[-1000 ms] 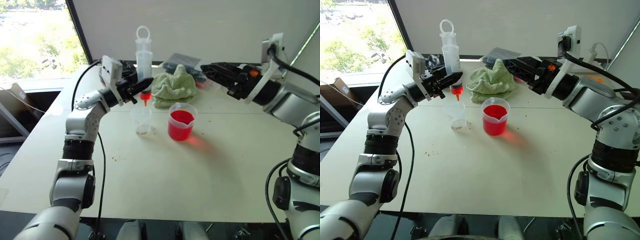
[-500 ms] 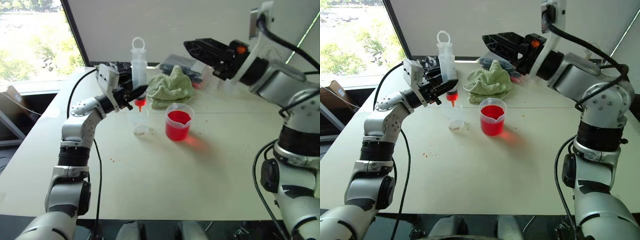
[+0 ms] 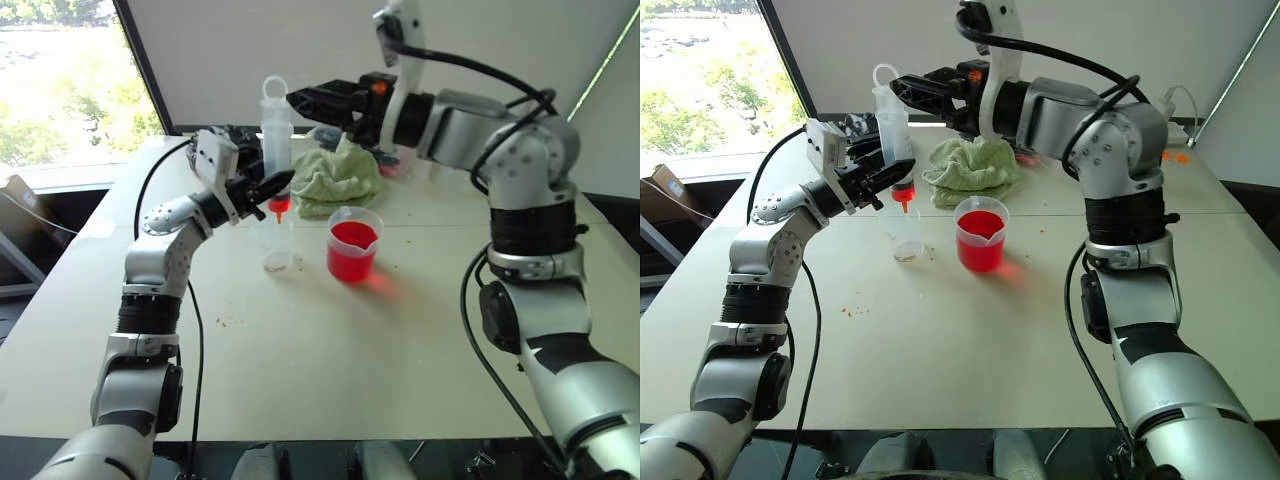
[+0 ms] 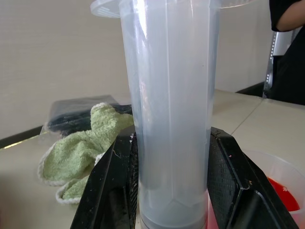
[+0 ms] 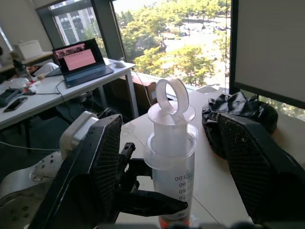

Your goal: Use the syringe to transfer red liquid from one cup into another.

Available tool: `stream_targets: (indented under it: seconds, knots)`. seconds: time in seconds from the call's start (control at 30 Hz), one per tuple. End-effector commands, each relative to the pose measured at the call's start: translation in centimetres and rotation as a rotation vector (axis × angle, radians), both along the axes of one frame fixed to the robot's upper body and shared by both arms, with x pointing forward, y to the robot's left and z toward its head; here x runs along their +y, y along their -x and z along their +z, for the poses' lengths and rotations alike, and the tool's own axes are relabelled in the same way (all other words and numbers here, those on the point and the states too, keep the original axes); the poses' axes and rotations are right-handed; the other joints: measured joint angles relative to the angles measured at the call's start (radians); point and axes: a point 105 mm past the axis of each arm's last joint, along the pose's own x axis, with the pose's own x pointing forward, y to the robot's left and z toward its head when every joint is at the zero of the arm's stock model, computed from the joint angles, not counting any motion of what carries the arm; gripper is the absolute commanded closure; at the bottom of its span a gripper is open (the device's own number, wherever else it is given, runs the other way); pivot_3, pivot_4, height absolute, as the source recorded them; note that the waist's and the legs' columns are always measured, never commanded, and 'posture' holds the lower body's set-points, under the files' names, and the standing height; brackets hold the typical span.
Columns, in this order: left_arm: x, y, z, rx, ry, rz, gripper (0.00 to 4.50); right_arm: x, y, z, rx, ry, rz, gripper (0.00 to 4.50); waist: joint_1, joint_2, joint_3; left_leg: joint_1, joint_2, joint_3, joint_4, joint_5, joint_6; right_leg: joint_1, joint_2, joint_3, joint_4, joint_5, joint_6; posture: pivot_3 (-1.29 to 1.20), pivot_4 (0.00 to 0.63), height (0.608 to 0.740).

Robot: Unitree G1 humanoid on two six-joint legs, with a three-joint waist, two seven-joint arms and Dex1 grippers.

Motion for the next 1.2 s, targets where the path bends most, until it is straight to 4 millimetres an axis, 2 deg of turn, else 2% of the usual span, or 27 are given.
stream_targets:
  seconds: [0.03, 0.37, 0.4, 0.47, 0.6, 0.7, 0.83, 0.87, 1.2]
  knots:
    - [0.1, 0.4, 1.3, -0.063, 0.003, 0.005, 3.15, 0.6, -1.1, 1.6, -0.057, -0.005, -0.034, 1.20, -0.006, 0.000, 0.000, 0.000, 0.000, 0.000, 0.000, 0.000, 0.000, 0.000, 0.000, 0.000, 0.000, 0.000, 0.000, 0.00, 0.000, 0.711]
    - [0.5, 0.6, 1.2, -0.068, 0.001, 0.021, 3.15, 2.5, -2.4, 1.8, -0.040, -0.004, 0.002, 1.20, -0.016, 0.000, 0.000, 0.001, 0.000, -0.001, -0.001, 0.000, 0.000, 0.000, 0.000, 0.000, 0.002, 0.000, 0.000, 0.00, 0.000, 0.711]
    - [0.6, 0.6, 1.1, -0.068, 0.001, 0.025, 3.15, 2.7, -2.4, 1.8, -0.038, -0.003, 0.007, 1.20, -0.013, 0.000, 0.012, 0.001, 0.000, -0.002, -0.001, 0.000, 0.000, 0.000, 0.000, 0.000, 0.003, 0.000, 0.000, 0.00, 0.150, 0.711]
    - [0.8, 0.6, 1.1, -0.068, -0.001, 0.031, 3.15, 3.0, -2.4, 1.6, -0.033, 0.002, 0.014, 1.20, -0.011, -0.001, 0.025, 0.007, 0.000, 0.000, 0.000, 0.000, 0.000, 0.005, -0.001, 0.000, 0.001, 0.000, 0.000, 0.00, 0.150, 0.711]
    - [1.0, 0.6, 1.1, -0.070, -0.002, 0.039, 3.15, 3.5, -2.5, 1.4, -0.028, 0.007, 0.021, 1.20, -0.007, -0.001, 0.025, 0.006, 0.000, -0.001, -0.002, 0.000, 0.000, 0.005, -0.001, 0.000, 0.002, 0.000, 0.000, 0.00, 0.150, 0.711]
    - [1.0, 0.6, 1.1, -0.070, -0.002, 0.041, 3.15, 3.9, -2.4, 1.3, -0.025, 0.004, 0.031, 2.07, -0.004, -0.001, 0.025, 0.006, 0.000, -0.002, -0.002, 0.000, 0.000, 0.005, -0.001, 0.000, 0.001, 0.000, 0.000, 0.00, 0.150, 0.711]
    - [1.1, 0.6, 1.2, -0.071, -0.003, 0.044, 3.15, 4.3, -2.5, 1.2, -0.022, 0.002, 0.035, 4.12, -0.004, -0.001, 0.025, 0.006, 0.000, -0.002, -0.003, 0.000, 0.000, 0.005, -0.001, 0.000, -0.001, 0.000, 0.000, 0.00, 0.150, 0.711]
    - [1.1, 0.6, 1.1, -0.072, -0.003, 0.045, 3.15, 4.3, -2.5, 1.1, -0.022, 0.002, 0.036, 4.44, -0.004, -0.001, 0.025, 0.006, 0.000, -0.002, -0.003, 0.000, 0.000, 0.005, -0.001, 0.000, -0.001, 0.000, 0.000, 0.00, 0.150, 0.711]
    - [1.1, 0.5, 1.1, -0.072, -0.005, 0.046, 3.15, 4.8, -2.3, 0.8, -0.024, 0.011, 0.053, 4.44, -0.004, 0.000, 0.026, 0.006, 0.000, -0.002, -0.004, 0.000, 0.000, 0.005, -0.001, 0.000, -0.002, 0.000, 0.000, 0.00, 0.150, 0.711]
